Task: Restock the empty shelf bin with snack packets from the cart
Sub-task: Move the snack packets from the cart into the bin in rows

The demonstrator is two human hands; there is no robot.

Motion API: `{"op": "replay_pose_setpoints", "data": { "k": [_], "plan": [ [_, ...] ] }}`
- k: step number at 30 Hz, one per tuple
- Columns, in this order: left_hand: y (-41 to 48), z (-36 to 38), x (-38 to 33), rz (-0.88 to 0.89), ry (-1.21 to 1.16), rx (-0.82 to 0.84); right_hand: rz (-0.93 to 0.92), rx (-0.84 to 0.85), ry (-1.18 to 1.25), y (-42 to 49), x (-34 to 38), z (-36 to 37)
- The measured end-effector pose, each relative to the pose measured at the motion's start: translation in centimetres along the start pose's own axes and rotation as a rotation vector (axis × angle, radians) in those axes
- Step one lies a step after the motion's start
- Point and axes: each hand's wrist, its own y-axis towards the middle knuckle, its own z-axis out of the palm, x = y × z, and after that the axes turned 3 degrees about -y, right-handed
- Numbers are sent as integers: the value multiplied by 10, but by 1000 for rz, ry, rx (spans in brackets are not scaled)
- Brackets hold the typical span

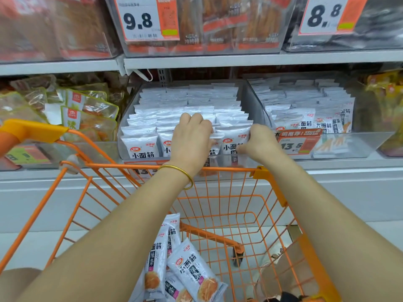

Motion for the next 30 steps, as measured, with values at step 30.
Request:
{"op": "replay_pose_setpoints", "data": {
  "k": [30],
  "plan": [
    [-24, 12, 17, 97, 5, -203, 75, 138, 123, 0, 8, -11]
  ]
}}
